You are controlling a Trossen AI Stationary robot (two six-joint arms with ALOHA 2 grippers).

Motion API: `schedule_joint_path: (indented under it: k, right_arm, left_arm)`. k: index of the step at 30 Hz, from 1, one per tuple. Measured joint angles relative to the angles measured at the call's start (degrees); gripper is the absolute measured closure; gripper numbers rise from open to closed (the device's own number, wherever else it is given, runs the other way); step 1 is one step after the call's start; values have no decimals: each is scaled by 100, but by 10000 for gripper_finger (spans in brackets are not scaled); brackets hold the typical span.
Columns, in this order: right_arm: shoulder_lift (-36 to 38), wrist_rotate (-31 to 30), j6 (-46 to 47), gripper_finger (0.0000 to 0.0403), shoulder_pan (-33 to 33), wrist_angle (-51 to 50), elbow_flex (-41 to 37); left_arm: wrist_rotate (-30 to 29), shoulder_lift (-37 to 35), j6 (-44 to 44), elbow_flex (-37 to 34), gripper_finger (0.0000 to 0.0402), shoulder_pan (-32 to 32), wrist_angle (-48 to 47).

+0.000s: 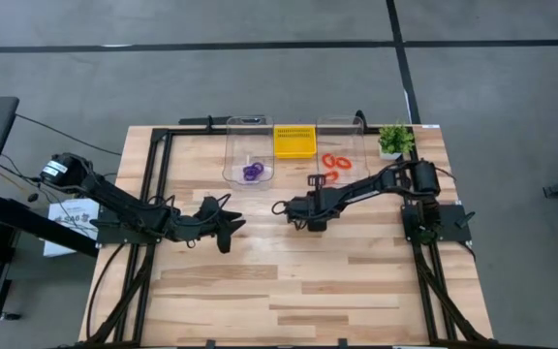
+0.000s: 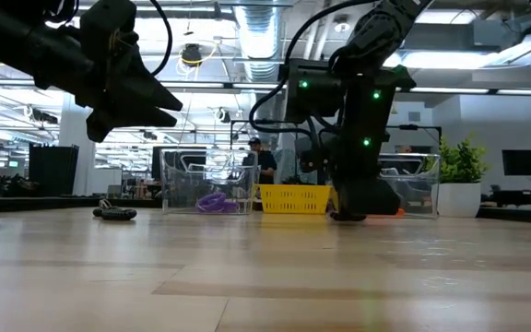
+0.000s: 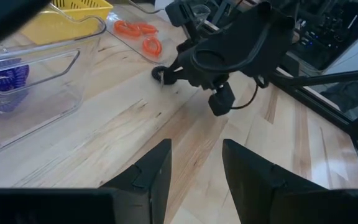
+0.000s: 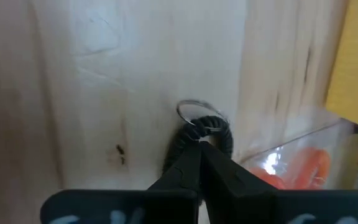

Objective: Sort spring keychains
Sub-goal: Put the top right black spring keychain into the yellow bin

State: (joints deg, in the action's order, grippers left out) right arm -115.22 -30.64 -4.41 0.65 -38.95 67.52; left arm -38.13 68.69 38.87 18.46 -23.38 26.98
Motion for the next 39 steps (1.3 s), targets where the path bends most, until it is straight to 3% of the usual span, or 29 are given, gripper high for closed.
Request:
schedule_joint_path:
  k: [12,31,35,39]
  right_arm:
    - [91,699,6,403,398,146,35]
    - [64,1233,-194,403,1126,159,290]
    - [41,1689,-314,403,1135,56,566]
    - [37,2869,-628,403,1155,84,811]
  left_arm:
    - [0,0,15,-2,261,0,0]
    - [0,0,48,-2,261,-218,2]
    - [0,0,73,-2,261,-227,2]
    - [0,0,85,-2,261,-227,2]
